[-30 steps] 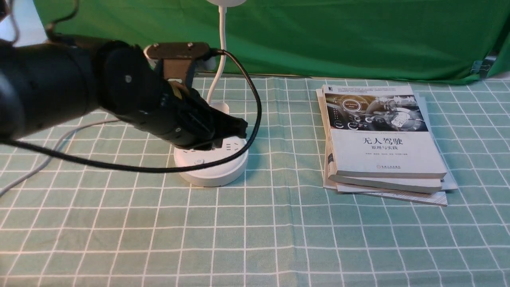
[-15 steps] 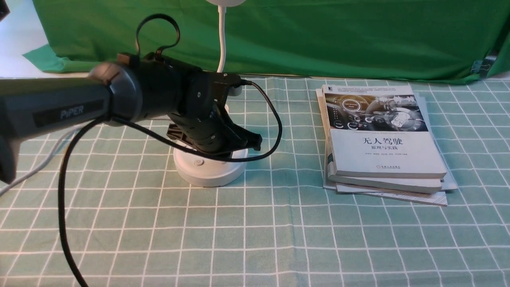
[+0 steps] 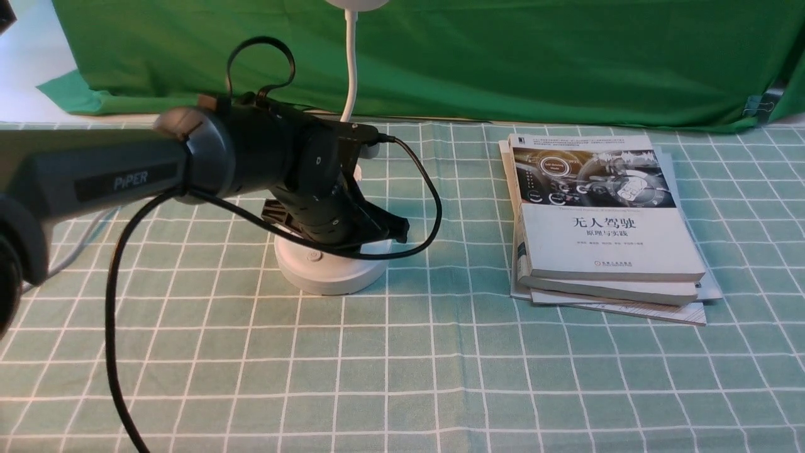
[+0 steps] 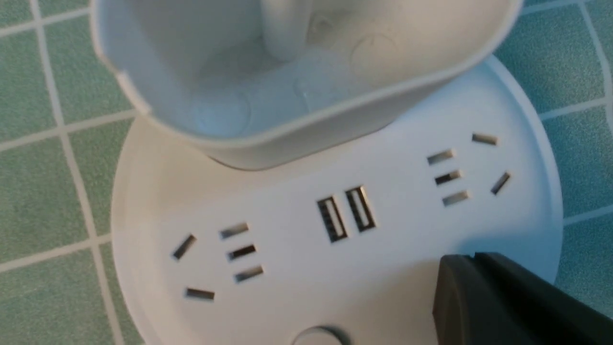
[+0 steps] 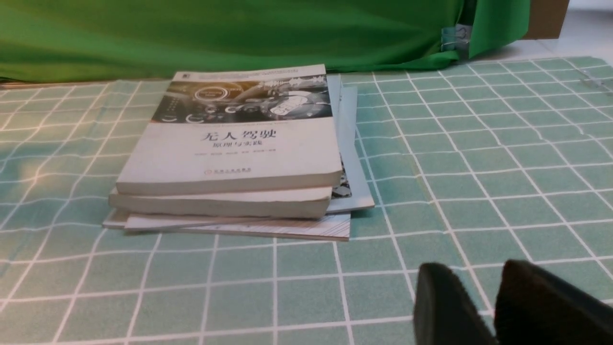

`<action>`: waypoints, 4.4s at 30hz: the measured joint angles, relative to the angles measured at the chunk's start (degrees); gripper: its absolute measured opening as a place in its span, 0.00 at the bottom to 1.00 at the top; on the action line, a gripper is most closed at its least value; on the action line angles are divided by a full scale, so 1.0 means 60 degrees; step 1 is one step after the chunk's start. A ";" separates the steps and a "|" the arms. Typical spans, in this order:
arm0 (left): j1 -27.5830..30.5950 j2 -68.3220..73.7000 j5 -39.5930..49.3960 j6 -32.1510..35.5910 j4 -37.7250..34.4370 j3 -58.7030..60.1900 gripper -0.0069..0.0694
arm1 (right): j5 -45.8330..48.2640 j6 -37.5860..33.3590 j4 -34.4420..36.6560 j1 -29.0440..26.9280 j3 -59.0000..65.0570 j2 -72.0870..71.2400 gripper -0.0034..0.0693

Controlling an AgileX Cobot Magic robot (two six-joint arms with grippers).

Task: Turn on the table lamp.

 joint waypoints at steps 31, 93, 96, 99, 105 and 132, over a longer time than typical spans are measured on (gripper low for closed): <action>0.0000 -0.6336 0.0129 0.2769 -0.3276 0.4073 0.12 | 0.0000 0.0000 0.0000 0.0000 0.0000 0.0000 0.37; 0.3985 -1.9345 -0.3167 0.1508 -0.0588 1.3804 0.12 | -0.0002 0.0000 0.0000 0.0000 0.0000 0.0000 0.37; 0.3985 -1.9345 -0.3167 0.1543 -0.0599 1.3804 0.12 | -0.0002 0.0008 0.0000 0.0000 0.0000 0.0000 0.37; 0.3985 -1.9345 -0.3167 0.1543 -0.0599 1.3804 0.12 | -0.0002 0.0008 0.0000 0.0000 0.0000 0.0000 0.37; 0.3985 -1.9345 -0.3167 0.1550 -0.0599 1.3804 0.12 | -0.0002 0.0008 0.0000 0.0000 0.0000 0.0000 0.37; 0.3985 -1.9345 -0.3167 0.1580 -0.0606 1.3804 0.12 | -0.0004 0.0008 0.0000 0.0000 0.0000 0.0000 0.37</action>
